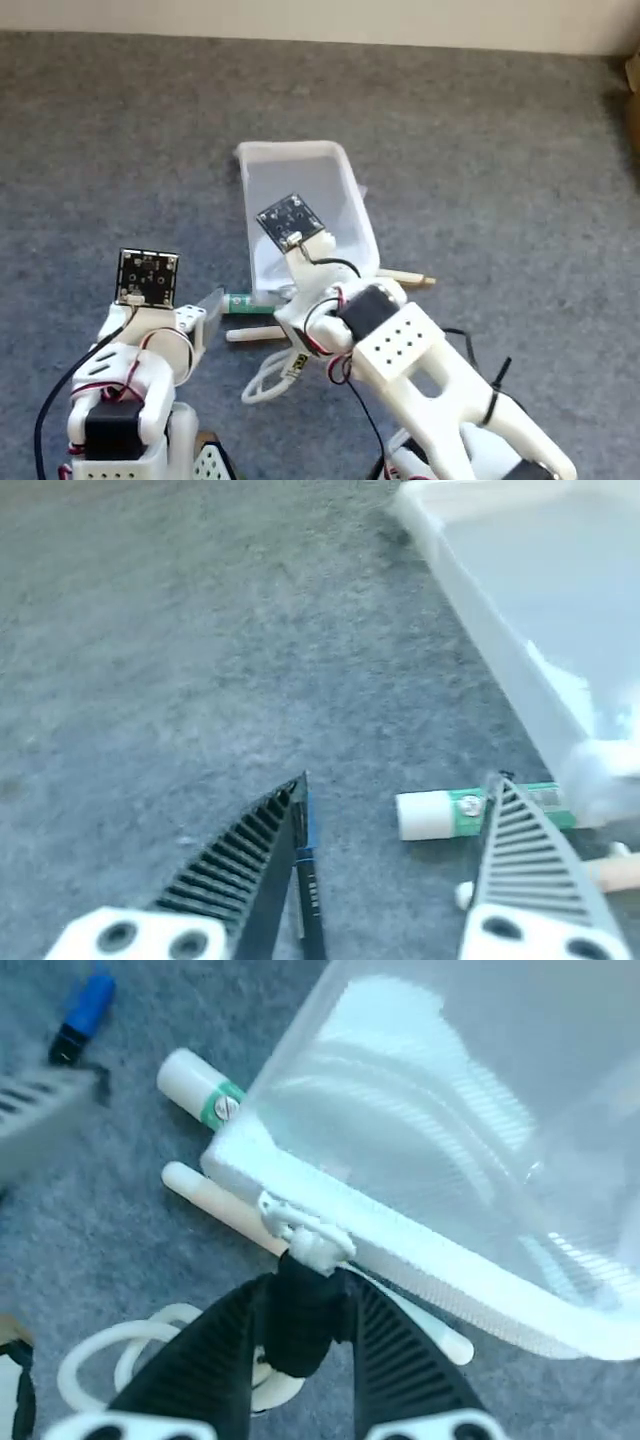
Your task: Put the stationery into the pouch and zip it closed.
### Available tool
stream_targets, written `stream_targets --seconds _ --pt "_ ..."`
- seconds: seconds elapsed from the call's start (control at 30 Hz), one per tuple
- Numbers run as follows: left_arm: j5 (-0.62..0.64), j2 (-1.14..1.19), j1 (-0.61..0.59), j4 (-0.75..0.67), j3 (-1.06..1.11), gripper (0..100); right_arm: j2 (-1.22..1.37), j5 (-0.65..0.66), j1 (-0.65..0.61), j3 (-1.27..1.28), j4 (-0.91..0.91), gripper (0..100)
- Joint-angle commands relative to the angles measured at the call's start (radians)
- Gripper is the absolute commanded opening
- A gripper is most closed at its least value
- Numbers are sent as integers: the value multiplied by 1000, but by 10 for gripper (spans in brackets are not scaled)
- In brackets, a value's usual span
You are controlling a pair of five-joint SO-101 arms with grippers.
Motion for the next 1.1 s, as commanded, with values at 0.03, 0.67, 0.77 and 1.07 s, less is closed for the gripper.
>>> stream_targets --seconds 0.03,0.67,0.77,1.07 --pt "86 15 116 -18 -62 277 -94 11 15 -12 1 3" --pt "72 15 239 -123 90 274 -116 9 5 18 -18 3" --pt "49 15 240 -123 96 274 -116 9 5 18 -16 3" --pt "48 15 232 -212 179 274 -117 8 -76 18 -13 3"
